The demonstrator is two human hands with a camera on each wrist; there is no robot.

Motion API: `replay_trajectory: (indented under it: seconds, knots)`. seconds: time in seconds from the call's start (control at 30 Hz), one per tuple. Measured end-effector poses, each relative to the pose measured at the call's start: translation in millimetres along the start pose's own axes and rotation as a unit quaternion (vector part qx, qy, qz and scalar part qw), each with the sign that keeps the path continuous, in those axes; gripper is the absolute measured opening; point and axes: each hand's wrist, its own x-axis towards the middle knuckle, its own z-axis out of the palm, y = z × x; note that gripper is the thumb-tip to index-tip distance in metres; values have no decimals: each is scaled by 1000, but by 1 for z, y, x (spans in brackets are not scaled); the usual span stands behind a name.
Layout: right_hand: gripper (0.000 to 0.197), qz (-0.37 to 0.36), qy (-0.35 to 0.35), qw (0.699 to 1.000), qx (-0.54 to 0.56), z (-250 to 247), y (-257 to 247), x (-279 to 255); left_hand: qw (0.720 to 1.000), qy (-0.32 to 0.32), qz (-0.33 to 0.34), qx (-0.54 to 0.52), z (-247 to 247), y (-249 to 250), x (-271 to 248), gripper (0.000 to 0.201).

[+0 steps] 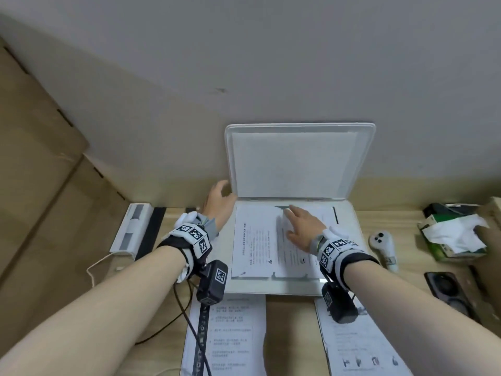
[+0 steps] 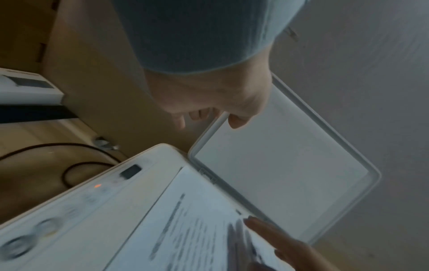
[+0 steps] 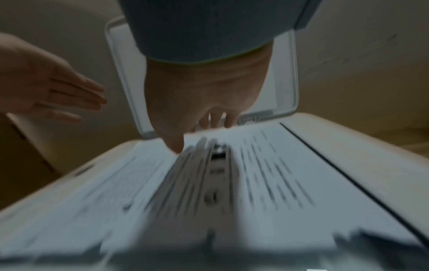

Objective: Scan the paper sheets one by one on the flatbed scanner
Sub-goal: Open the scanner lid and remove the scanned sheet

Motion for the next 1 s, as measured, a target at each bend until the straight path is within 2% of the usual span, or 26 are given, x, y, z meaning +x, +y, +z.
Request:
replay_trajectory:
  seconds: [0.03,0.1,0.17,0.23,0.3,0.37,0.4,0.43,0.5,0.57,0.63,0.7,0.77,0.87,1.0]
  knots:
    - [65,-1,-40,999,-17,9,-2,-3,1000,5,6,18,-1,-7,-7,47]
    - [66,10,-67,997,-25,23,-7,-14,998,24,20,55,-3,-26,-24,38]
    - [65,36,-48,998,-24,31,-11,-28,996,47,18,71,-6,-42,-43,26]
    - [59,51,-12,997,-52,39,-16,-48,998,23,-17,55,-10,-56,-66,15]
    - [48,48,23,997,-62,48,-15,-69,992,-91,-80,46,-6,-68,-87,33]
    - [36,51,45,996,-53,61,-17,-92,958,-235,-143,78,1,-82,-108,55]
    - [30,48,54,996,-42,68,-19,-105,940,-287,-155,100,8,-91,-118,63]
    - [24,40,63,997,-26,74,-22,-114,931,-311,-153,119,14,-98,-124,67]
    - [16,25,75,997,6,77,-23,-130,942,-290,-129,112,30,-107,-132,54]
    - [19,48,82,995,21,77,-20,-143,960,-242,-136,23,43,-111,-138,30]
    - [24,122,114,986,29,76,-7,-163,963,-215,-158,-48,55,-109,-147,23]
    - [29,197,133,968,76,73,10,-181,964,-216,-148,-50,63,-106,-156,16]
    - [35,240,107,956,132,70,22,-197,964,-227,-135,-40,71,-102,-164,16]
    - [34,251,47,955,149,76,42,-220,960,-242,-137,-38,93,-102,-173,19]
    - [32,260,45,934,240,111,95,-260,961,-241,-137,-16,148,-89,-194,24]
